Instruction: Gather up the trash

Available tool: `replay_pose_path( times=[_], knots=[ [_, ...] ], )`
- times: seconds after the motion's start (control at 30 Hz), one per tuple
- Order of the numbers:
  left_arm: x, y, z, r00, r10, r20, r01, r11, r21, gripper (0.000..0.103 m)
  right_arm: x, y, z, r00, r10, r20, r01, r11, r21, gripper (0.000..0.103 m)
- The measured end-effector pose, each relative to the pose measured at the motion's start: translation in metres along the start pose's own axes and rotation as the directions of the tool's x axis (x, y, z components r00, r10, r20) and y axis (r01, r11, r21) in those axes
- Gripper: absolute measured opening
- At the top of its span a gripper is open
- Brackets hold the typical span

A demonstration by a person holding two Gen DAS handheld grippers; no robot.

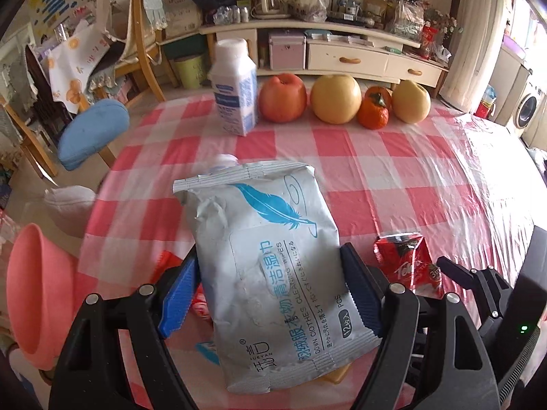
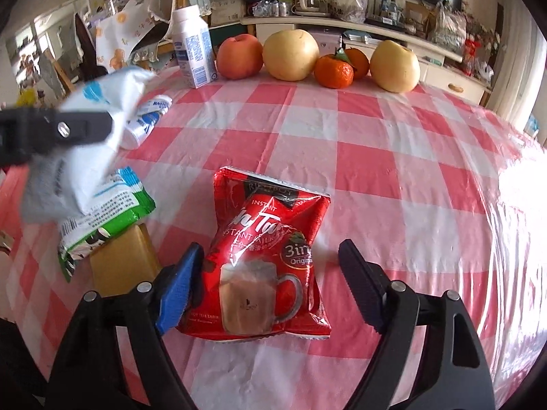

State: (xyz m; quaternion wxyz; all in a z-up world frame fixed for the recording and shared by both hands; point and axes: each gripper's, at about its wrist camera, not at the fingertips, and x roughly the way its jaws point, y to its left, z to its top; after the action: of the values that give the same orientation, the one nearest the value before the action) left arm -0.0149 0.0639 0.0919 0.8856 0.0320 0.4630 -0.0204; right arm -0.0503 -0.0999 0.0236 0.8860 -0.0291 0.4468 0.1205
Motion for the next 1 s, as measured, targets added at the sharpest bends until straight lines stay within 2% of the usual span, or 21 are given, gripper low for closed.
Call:
replay_pose_path(
  times=[0.03, 0.17, 0.47, 1.0],
  knots=[
    [-0.003, 0.003, 0.0, 1.0, 0.009, 0.01, -0.009, 1.0, 0.004, 0.079, 0.001, 0.002, 0.0, 1.0, -0.008, 0.001, 0.008, 1.0, -0.012, 0.082],
    [-0.016, 0.013, -0.001, 0.999, 0.019, 0.042, -0.019, 1.0, 0.003, 0.079, 0.0, 0.007, 0.0, 1.0, -0.013, 0.009, 0.014, 0.999, -0.043, 0.067],
    [-0.047, 0.043, -0.005, 0.99, 0.059, 0.131, -0.059, 0.998, -0.003, 0.079, -0.001, 0.009, -0.001, 1.0, -0.02, 0.021, 0.021, 0.999, -0.035, 0.057],
    [-0.078, 0.097, -0.011, 0.967, 0.124, 0.221, -0.113, 0.992, -0.06, 0.079, -0.029, 0.024, -0.001, 0.992, -0.028, 0.119, 0.032, 0.999, -0.036, 0.056]
  ],
)
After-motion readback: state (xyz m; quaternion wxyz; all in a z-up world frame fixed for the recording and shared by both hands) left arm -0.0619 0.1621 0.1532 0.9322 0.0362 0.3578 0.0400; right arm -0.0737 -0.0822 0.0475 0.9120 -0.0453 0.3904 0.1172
